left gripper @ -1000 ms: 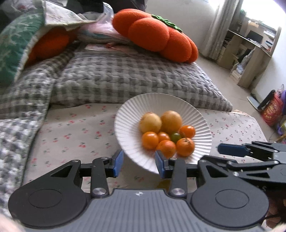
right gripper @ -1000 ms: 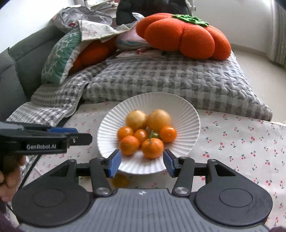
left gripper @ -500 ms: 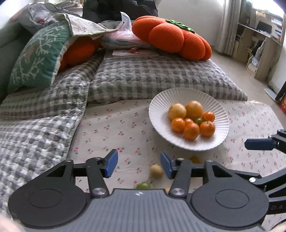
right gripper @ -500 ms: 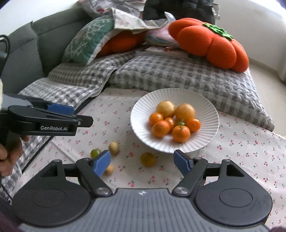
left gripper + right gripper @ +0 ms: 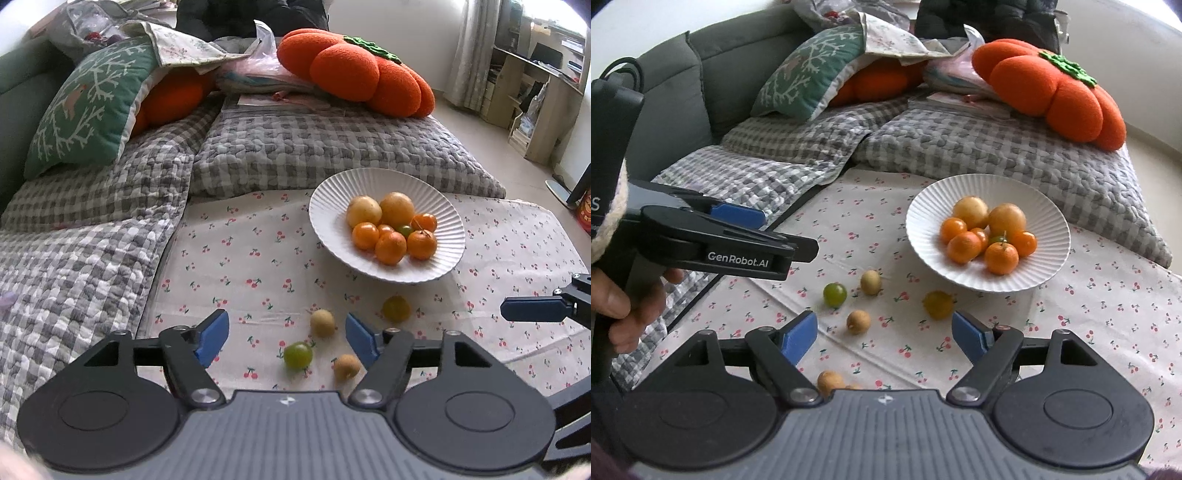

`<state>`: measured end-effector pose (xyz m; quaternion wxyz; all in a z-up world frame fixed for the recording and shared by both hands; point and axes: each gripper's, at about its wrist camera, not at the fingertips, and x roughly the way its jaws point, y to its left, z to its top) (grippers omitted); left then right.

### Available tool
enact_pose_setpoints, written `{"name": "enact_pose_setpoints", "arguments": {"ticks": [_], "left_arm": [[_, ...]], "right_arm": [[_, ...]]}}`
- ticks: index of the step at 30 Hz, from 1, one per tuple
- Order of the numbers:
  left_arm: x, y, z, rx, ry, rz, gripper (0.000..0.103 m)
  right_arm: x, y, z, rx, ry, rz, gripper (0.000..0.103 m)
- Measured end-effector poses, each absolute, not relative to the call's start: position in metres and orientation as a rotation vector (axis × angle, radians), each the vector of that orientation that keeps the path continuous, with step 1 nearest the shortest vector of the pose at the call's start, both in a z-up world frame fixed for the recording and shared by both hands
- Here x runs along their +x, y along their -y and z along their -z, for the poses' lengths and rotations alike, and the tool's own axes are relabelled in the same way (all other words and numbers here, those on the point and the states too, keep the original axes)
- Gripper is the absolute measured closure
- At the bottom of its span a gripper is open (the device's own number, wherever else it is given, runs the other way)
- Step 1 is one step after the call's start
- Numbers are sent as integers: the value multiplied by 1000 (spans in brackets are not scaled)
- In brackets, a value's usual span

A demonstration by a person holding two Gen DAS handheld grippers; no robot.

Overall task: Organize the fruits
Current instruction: 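Grasp a brown round fruit with the left tool while the right tool grasps another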

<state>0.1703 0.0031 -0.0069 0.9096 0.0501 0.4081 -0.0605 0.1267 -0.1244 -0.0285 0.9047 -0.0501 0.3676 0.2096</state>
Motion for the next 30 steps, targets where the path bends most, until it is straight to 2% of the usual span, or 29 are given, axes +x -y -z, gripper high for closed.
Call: {"name": "enact_pose_setpoints", "arguments": {"ticks": [8,21,30], "left_arm": [[169,-19,20,80,-887,128,26],[158,2,66,94,-1076,266,26],[156,8,84,155,-1114,291,34]], "right_arm": [[122,116,43,-168,-780,-472,30],[107,88,86,-403,-887,-626,57],[110,84,105,-457,-926,-621,65]]}}
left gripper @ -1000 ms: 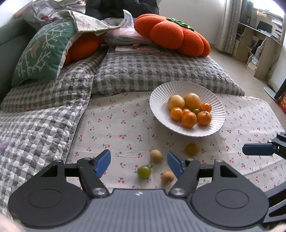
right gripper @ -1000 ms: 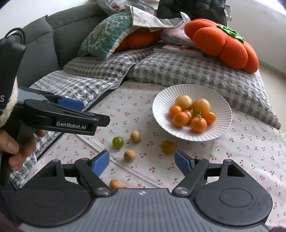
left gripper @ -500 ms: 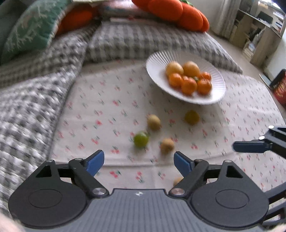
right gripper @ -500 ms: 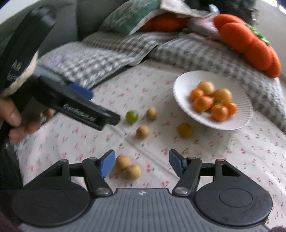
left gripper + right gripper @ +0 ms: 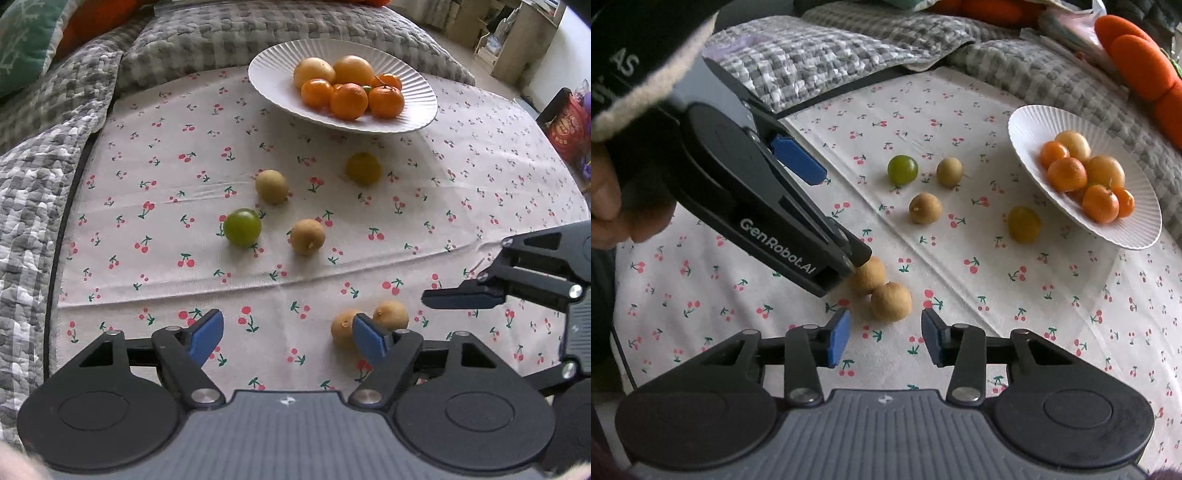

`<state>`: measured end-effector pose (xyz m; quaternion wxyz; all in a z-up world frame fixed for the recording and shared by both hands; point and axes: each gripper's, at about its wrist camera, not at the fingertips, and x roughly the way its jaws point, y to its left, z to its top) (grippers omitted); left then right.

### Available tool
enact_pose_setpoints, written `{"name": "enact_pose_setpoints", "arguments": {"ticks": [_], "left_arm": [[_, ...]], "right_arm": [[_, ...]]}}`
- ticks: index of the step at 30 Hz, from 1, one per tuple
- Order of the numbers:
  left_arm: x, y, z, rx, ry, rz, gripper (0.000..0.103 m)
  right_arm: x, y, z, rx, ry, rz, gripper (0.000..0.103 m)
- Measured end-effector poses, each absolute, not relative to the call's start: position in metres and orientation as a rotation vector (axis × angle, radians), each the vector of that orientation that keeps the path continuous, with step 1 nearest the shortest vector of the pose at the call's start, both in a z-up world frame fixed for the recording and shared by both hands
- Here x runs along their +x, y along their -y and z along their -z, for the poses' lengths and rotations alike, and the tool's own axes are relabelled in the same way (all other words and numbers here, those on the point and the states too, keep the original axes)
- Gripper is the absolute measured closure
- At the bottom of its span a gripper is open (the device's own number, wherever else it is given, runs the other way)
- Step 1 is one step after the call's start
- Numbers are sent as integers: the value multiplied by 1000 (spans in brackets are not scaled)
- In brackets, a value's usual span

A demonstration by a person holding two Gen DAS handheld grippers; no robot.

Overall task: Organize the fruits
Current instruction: 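Grasp a brown round fruit with the left tool while the right tool grasps another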

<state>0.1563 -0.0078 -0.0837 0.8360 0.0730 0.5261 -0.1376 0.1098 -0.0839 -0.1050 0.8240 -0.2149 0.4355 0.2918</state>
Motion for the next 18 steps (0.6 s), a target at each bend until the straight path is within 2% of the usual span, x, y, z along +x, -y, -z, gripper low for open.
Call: {"name": "enact_pose_setpoints", "arguments": {"ticks": [4,9,18], "left_arm": [[157,8,85,152,-1113,306,36],[158,8,86,141,-1121,316,39],[155,11,87,151,-1116,378,44]], "right_arm": [[114,82,109,-457,-920,-622,69],[117,81,113,-486,-924,-611,81],[126,97,101,-471,-938,-574,81]]}}
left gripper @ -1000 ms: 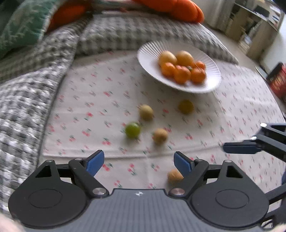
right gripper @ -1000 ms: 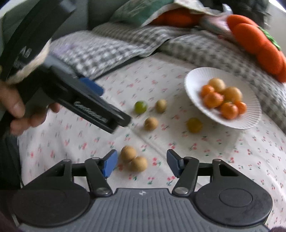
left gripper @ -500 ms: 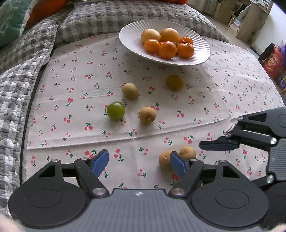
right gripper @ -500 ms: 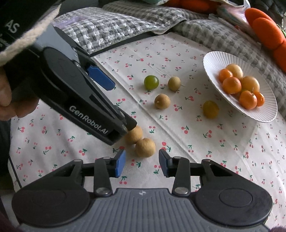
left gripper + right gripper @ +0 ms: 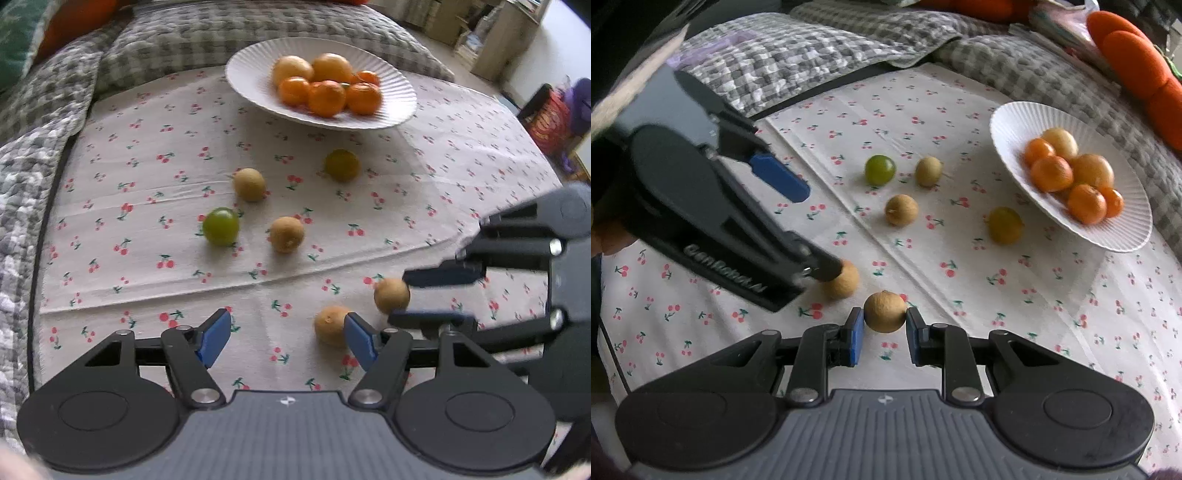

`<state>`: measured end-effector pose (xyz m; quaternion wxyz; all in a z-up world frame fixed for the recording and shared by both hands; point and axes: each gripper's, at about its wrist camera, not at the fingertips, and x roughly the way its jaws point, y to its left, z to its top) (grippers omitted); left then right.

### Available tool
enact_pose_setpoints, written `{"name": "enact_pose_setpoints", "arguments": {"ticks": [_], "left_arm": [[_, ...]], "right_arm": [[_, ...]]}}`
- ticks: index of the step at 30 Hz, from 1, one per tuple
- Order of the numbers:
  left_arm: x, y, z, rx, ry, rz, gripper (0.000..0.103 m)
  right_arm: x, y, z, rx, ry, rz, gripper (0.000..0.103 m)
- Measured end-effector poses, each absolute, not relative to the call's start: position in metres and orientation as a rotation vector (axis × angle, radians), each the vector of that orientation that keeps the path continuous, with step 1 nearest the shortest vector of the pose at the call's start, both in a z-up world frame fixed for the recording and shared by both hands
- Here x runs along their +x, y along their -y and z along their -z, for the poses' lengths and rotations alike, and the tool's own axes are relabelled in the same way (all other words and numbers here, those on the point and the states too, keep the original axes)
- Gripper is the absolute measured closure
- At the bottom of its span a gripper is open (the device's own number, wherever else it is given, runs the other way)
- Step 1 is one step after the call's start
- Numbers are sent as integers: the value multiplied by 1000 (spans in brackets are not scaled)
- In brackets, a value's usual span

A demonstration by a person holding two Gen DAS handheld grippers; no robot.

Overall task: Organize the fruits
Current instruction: 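Grasp a brown round fruit with the left tool while the right tool grasps another, then carry both brown fruits toward the white plate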

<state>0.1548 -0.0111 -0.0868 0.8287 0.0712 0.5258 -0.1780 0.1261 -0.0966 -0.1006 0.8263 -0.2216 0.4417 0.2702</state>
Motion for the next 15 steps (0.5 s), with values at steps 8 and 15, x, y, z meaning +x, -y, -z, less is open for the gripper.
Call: {"name": "enact_pose_setpoints", "arguments": {"ticks": [8,15], "left_arm": [[149,35,98,235,-1079,442,48],[148,42,104,251,-1070,460,87]], "right_arm": [[138,119,85,-420,-906,-464,81],[141,120,91,-418,-911,-442,81]]}}
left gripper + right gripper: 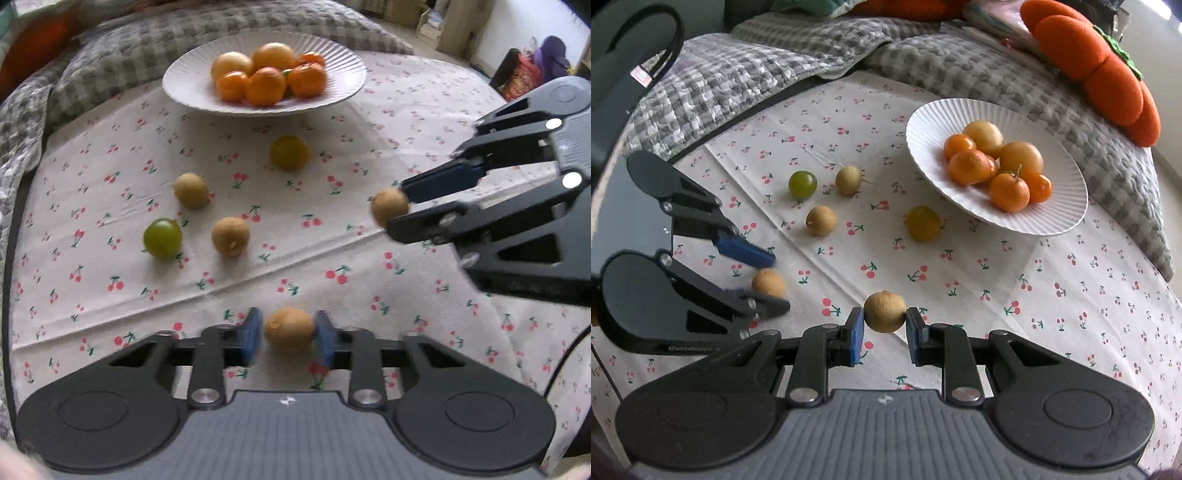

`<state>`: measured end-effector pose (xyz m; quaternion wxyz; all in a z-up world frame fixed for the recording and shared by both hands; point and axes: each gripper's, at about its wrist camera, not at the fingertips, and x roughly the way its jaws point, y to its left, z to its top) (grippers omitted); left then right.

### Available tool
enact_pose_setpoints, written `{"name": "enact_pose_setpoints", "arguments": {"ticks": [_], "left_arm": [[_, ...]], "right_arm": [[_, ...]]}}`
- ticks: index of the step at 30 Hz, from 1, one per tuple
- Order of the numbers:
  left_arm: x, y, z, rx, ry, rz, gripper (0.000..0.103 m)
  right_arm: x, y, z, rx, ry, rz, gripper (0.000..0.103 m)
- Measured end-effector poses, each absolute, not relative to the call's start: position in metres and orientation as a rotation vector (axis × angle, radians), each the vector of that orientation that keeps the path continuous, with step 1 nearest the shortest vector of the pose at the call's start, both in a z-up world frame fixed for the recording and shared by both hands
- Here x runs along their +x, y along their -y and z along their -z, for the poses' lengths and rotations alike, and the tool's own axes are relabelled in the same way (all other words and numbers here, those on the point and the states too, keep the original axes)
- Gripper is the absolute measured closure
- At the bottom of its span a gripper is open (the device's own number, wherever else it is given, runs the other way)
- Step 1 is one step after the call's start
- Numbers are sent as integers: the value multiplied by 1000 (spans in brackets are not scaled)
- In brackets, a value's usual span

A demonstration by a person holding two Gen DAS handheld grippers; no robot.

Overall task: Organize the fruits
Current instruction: 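Carry both brown fruits toward the white plate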

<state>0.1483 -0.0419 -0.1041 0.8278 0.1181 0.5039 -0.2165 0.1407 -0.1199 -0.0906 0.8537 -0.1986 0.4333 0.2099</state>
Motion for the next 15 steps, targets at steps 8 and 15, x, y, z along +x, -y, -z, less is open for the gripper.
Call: {"name": "enact_pose_setpoints", "arguments": {"ticks": [8,15], "left_arm": [[154,32,95,168,-1066,413,87],[166,16,74,65,-1021,375,87]], "right_arm": [[140,122,84,-404,-898,-451,81],[143,129,73,-362,-864,-431,81]]}}
